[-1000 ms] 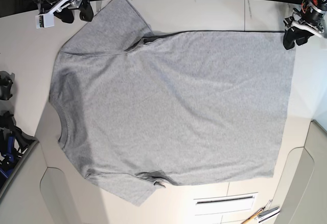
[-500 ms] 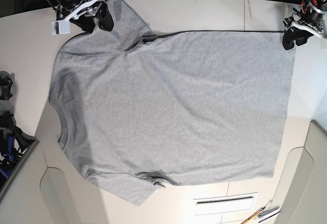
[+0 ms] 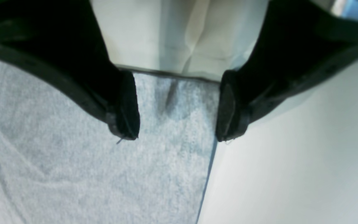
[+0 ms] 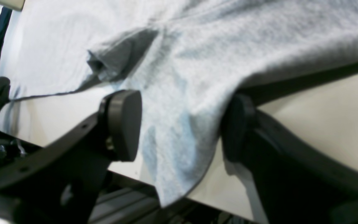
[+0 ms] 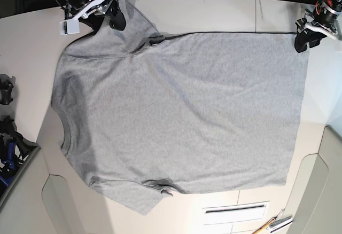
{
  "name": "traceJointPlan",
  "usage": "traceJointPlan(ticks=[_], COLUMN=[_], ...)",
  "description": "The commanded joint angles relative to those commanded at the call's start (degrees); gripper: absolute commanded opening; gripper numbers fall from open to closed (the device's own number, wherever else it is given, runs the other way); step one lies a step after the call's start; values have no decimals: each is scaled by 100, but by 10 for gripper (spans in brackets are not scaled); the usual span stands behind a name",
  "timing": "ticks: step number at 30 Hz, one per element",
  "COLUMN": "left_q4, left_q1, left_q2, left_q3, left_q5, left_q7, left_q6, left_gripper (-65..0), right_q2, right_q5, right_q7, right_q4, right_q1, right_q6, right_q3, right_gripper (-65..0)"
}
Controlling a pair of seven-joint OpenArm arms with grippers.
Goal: Fold the T-shirt properly
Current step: 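Lift the hem with both grippers and carry it toward the collar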
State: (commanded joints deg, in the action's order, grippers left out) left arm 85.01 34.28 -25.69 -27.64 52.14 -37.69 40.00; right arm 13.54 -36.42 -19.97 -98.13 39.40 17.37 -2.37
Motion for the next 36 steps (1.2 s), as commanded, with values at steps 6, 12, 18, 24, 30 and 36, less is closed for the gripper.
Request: traceJointPlan(ticks=[6,12,18,24,30,36], left_q4=[0,37,396,553,544,490], left_q1=[0,-2,0,-197,-984,-1513], left_q2=[-2,-7,-7,-92,-116,-264], left_q3=[0,-4,-243,-428,-426,-426], left_q5=[52,144,184,144,-326,-876], left_q7=[-24,-26,-26,15,20,321], left_q6=[0,0,0,0,0,0], left_gripper=[-508,-650,-650,-650,-650,-650], right_q2=[-72,-90,-103,-103,-103,-98], right_q5=[61,417,708,446,538,855], right_q7=[2,42,-243,-264,-260,-258], right_q4=[0,-120,-745,-1394,-1416,-940], right_q1=[0,0,33,-70,-778,-1926], right_q6=[0,61,365,433,651,756], right_q3=[11,9,-136,-721,-1016,-1014], right_gripper=[-533,-650,-650,-650,-650,-650])
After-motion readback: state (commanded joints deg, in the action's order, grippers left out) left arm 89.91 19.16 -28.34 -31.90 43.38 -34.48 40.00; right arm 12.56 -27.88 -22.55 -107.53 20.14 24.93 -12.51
